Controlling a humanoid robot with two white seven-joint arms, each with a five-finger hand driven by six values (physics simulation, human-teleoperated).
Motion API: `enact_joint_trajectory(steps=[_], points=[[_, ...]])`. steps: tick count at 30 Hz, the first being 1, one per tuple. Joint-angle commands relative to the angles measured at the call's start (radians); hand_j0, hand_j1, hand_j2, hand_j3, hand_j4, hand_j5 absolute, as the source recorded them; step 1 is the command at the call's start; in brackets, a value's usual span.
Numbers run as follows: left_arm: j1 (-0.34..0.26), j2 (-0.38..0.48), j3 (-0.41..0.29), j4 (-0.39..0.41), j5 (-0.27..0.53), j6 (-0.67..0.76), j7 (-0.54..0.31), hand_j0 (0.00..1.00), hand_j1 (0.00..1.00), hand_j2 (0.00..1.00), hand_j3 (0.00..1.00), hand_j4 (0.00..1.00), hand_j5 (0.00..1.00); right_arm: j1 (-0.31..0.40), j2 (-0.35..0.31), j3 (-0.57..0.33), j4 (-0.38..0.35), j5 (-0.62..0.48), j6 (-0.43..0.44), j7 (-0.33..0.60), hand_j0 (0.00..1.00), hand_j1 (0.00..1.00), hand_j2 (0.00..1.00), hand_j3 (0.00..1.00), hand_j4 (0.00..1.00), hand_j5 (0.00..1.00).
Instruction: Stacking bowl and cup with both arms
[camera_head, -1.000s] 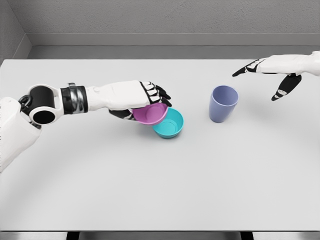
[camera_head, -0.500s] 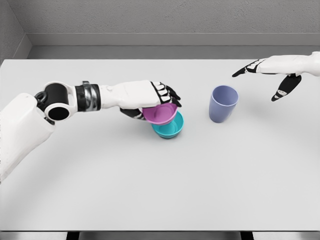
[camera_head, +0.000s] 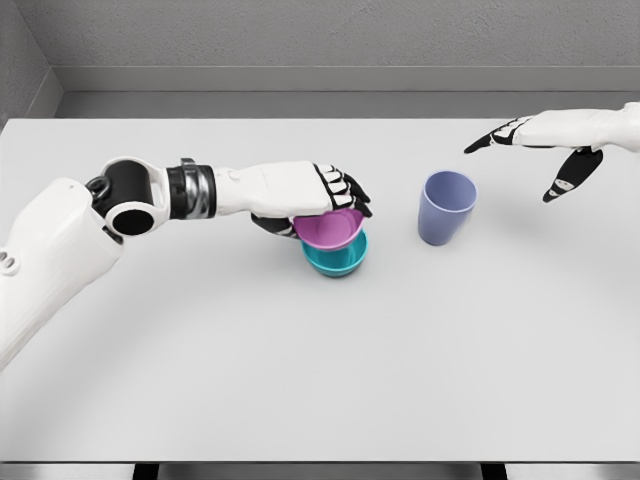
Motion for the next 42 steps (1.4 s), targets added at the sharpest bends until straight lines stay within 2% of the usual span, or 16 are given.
enact_joint_trajectory(steps=[1,19,20,22,23,25,35,37,38,39,40,42], points=[[0.000,-0.005,0.000,0.006,0.002,0.003,0.001,0.69,0.69,0.69,0.69,0.69,0.69,-0.002,0.000,-0.002,0.000,-0.006,0.002,0.000,1.00,1.00,1.00,1.00,1.00,1.00],[0.006,-0.016,-0.014,0.011,0.002,0.003,0.003,0.70,0.70,0.70,0.70,0.70,0.70,0.000,-0.002,-0.002,0.001,-0.006,0.002,0.000,1.00,1.00,1.00,1.00,1.00,1.00],[0.006,-0.016,-0.013,0.012,0.000,0.003,0.003,0.73,0.73,0.73,0.73,0.73,0.73,0.000,-0.002,-0.002,0.001,-0.006,0.002,0.000,1.00,1.00,1.00,1.00,1.00,1.00],[0.006,-0.015,-0.013,0.014,-0.002,0.003,0.004,0.88,0.88,0.88,0.88,0.88,0.88,0.000,-0.002,-0.002,0.003,-0.006,0.002,0.000,1.00,1.00,1.00,1.00,1.00,1.00],[0.006,-0.015,-0.013,0.014,-0.002,0.003,0.004,0.89,0.89,0.89,0.89,0.89,0.89,0.000,-0.002,-0.002,0.003,-0.006,0.002,0.000,1.00,1.00,1.00,1.00,1.00,1.00],[0.005,-0.016,-0.013,0.014,-0.003,0.003,0.006,1.00,1.00,1.00,1.00,1.00,1.00,0.000,-0.002,-0.002,0.004,-0.006,0.002,0.000,1.00,1.00,1.00,1.00,1.00,1.00],[0.006,-0.013,-0.011,0.012,-0.006,0.003,0.009,1.00,1.00,1.00,1.00,1.00,1.00,0.000,-0.002,-0.002,0.004,-0.006,0.002,0.000,1.00,1.00,1.00,1.00,1.00,1.00],[0.000,0.014,0.021,-0.009,0.020,0.003,0.007,1.00,1.00,1.00,1.00,1.00,1.00,-0.002,-0.002,-0.002,0.000,-0.006,0.002,-0.003,1.00,1.00,1.00,1.00,1.00,1.00],[0.005,0.050,0.090,-0.015,0.066,0.003,0.009,1.00,1.00,1.00,1.00,1.00,1.00,-0.002,-0.002,0.000,-0.002,-0.007,0.002,-0.003,1.00,1.00,1.00,1.00,1.00,1.00],[0.009,0.140,0.102,-0.067,0.117,0.003,0.010,1.00,1.00,1.00,1.00,1.00,1.00,-0.005,-0.002,0.000,-0.002,-0.007,0.002,-0.017,1.00,1.00,1.00,1.00,1.00,1.00],[0.015,0.245,0.102,-0.123,0.156,0.003,0.010,1.00,1.00,1.00,1.00,1.00,1.00,-0.006,-0.002,0.004,-0.002,-0.006,0.002,-0.080,1.00,1.00,1.00,1.00,1.00,1.00],[0.061,0.410,0.110,-0.143,0.186,0.003,0.012,1.00,1.00,1.00,1.00,1.00,1.00,-0.008,-0.002,0.007,-0.012,-0.006,0.002,-0.097,1.00,1.00,1.00,1.00,1.00,1.00]])
